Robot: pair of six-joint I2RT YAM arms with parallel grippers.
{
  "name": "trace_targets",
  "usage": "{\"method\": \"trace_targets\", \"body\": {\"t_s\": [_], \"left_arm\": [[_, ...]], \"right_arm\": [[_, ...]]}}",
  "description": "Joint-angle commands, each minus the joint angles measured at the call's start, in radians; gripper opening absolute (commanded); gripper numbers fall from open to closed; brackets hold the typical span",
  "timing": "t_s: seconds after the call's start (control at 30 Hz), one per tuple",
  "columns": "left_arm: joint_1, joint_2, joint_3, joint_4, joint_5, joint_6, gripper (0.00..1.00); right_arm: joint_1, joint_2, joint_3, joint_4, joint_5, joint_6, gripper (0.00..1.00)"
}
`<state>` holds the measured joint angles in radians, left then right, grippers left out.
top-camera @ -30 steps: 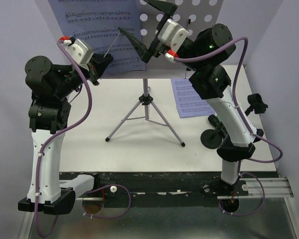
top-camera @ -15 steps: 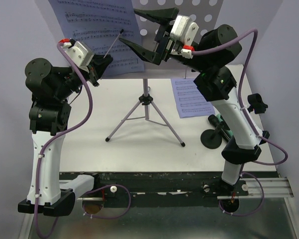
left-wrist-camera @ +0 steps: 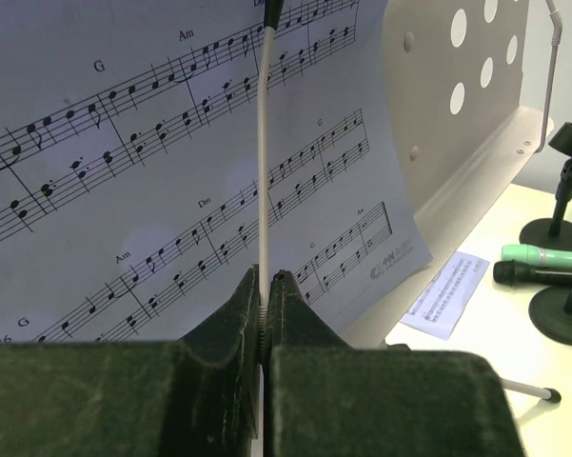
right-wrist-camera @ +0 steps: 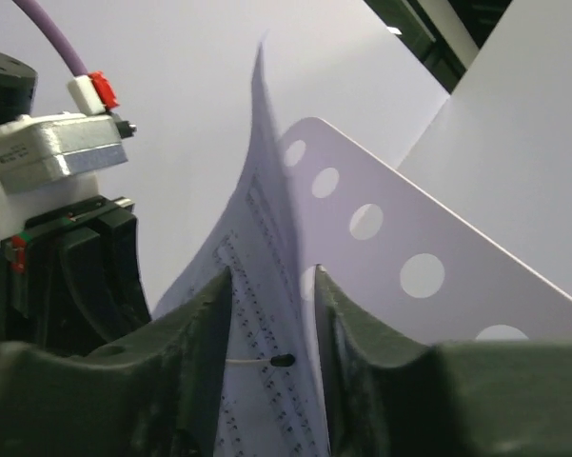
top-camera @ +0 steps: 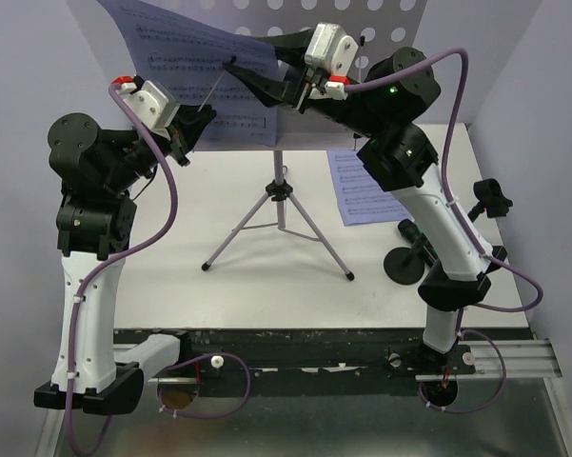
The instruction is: Pack up the instrument practice props
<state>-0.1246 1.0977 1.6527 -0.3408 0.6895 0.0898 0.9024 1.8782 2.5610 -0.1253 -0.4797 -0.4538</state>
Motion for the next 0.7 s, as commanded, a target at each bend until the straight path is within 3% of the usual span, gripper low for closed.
{"method": "trace_targets", "body": {"t_s": [0.0,0.03,0.1,0.2,0.23,0.37,0.43,0.67], "left_arm": [[-0.003,-0.018,-0.03,-0.053,0.018,0.014,0.0],[-0.003,-0.016,-0.033,-0.049,0.015,0.011,0.0],[-0.001,-0.018,-0.036,-0.046,0.007,0.01,0.0],[-0.001,-0.013,-0.034,-0.037,-0.01,0.005,0.3],[-0.001,-0.015,-0.031,-0.032,-0.016,0.005,0.33],[-0.001,-0.018,0.011,-0.02,-0.022,0.022,0.66],[-0.003,-0.018,0.045,-0.026,-0.045,0.043,0.74],[-0.001,-0.041,0.113,-0.072,-0.156,0.128,0.85]], "right_arm": [[0.006,-0.001,-0.002,0.006,0.079,-0.025,0.41],[0.007,-0.004,-0.001,0.015,0.102,-0.037,0.31],[0.007,-0.014,-0.013,0.062,0.172,-0.052,0.0],[0.007,-0.027,-0.009,0.148,0.237,-0.091,0.0],[0.004,-0.03,-0.001,0.173,0.246,-0.098,0.0],[-0.002,-0.054,0.031,0.252,0.256,-0.094,0.0],[0.0,-0.07,0.047,0.269,0.25,-0.094,0.0],[-0.002,-0.146,0.061,0.299,0.219,-0.222,0.0]]}}
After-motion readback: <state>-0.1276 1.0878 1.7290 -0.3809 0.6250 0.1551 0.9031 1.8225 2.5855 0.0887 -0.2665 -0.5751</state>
